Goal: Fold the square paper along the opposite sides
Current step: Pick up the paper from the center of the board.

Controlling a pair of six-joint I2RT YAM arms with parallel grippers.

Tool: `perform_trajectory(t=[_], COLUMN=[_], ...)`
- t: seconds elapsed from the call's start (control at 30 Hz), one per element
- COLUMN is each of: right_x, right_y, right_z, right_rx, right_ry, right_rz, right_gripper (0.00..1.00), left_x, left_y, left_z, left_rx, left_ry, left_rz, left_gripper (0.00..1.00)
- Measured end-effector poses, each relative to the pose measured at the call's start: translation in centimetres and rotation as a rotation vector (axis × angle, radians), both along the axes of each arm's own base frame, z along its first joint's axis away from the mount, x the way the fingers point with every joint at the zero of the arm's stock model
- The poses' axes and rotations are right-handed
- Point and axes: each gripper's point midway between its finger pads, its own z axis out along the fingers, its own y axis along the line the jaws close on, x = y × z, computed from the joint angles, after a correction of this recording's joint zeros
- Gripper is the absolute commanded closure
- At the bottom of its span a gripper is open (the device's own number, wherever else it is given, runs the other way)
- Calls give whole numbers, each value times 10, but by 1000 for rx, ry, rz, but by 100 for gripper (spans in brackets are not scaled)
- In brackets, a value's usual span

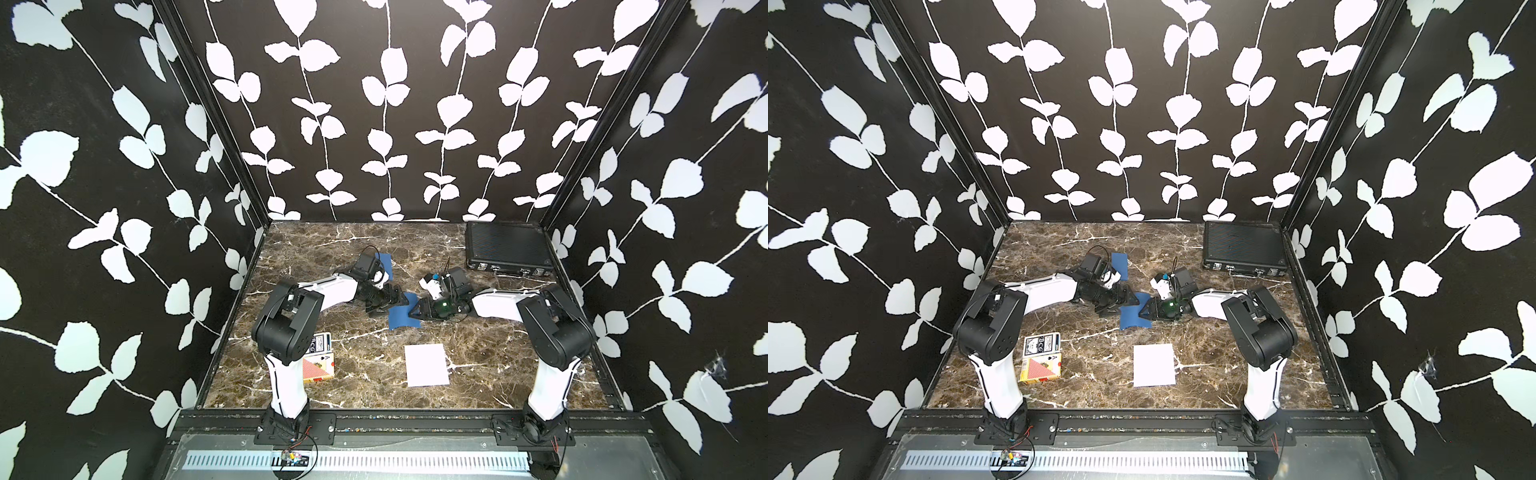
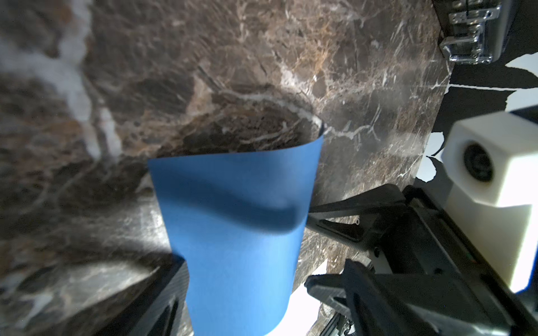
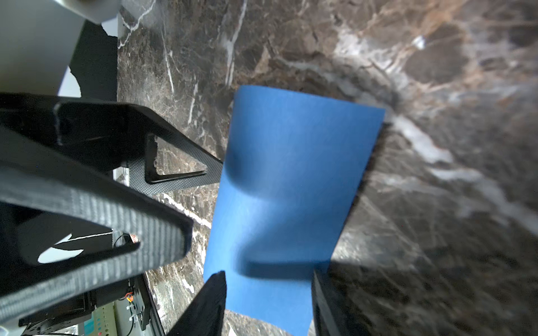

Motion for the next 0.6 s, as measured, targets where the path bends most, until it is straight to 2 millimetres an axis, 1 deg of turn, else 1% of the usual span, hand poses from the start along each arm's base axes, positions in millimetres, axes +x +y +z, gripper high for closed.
perform_trajectory(t=[0.07,0.2,0.33,0.4,0.47,0.5,0.6], right_x=[1,2,2,2,2,2,2], right_y=[2,7,10,10,10,10,10], right_z=[0,1,1,1,1,1,1], right_rx=[6,16,21,23,23,23,23], right_ry=[-2,-10,-14,-15,-15,-16,-16], right_rz=[6,14,19,20,20,20,20], right_gripper=[49,49,49,49,49,49,49], left_x=[0,0,0,1,1,1,1], left_y=[0,2,4,6,7,7,9], left_z=[0,-2,-5,-7,-10,-10,-13], left_rx=[2,12,26,36,44,47,59], left_ry=[-2,-8,-20,-27,-29,-30,-36], left_rz=[-1,-2,-6,-8,-8,-9,-15], left_gripper=[13,20,30,38,43,47,54])
